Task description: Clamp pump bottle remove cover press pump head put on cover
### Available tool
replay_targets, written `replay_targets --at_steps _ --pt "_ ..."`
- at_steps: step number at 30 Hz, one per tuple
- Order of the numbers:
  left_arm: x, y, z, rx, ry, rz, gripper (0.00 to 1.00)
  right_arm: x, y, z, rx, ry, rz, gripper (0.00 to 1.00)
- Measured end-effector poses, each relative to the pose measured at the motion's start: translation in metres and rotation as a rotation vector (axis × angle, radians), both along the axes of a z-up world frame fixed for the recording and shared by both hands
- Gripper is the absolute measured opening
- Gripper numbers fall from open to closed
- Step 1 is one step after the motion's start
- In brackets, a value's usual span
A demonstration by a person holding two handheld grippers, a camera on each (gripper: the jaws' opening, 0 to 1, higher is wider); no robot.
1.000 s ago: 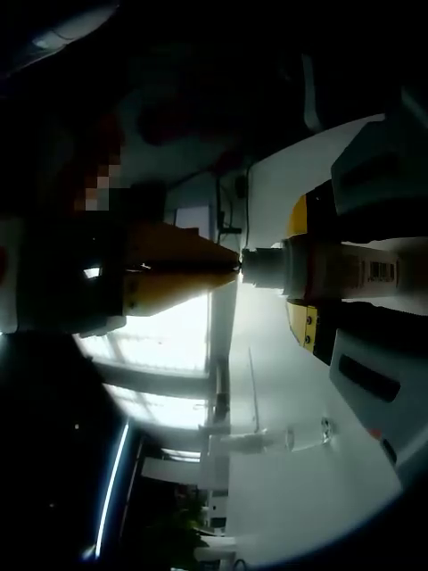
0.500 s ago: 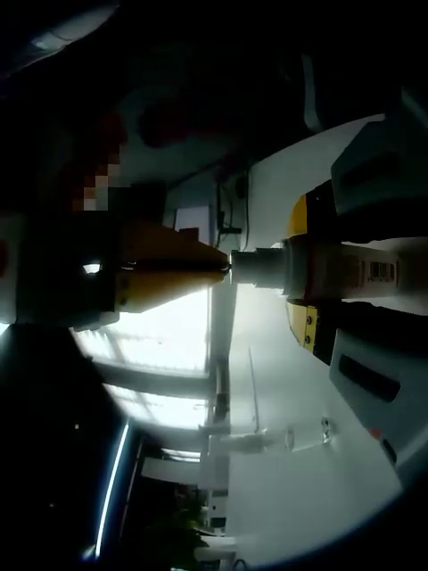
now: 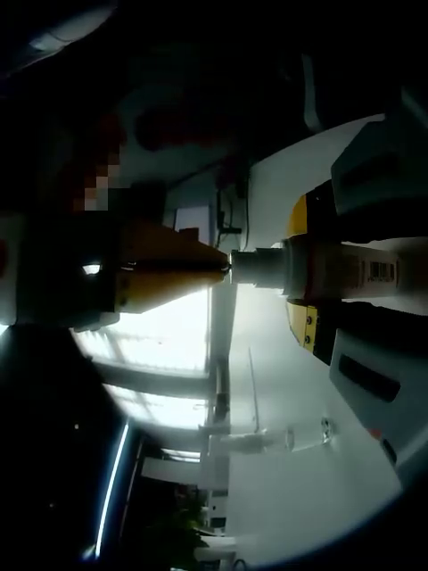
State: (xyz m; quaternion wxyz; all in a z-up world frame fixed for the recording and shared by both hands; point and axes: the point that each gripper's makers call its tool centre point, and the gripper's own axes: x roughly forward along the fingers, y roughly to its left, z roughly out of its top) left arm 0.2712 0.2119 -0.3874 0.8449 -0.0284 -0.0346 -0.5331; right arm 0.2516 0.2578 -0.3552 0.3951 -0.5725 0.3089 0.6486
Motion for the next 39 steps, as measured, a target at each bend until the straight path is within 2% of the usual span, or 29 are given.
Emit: replay_targets --at_steps 39 --pt "0.0 0.0 -0.0002 0.001 -0.001 0.001 0.15 -0.0005 0.0 -0.0013 -0.018 -0.008 0.005 0.0"
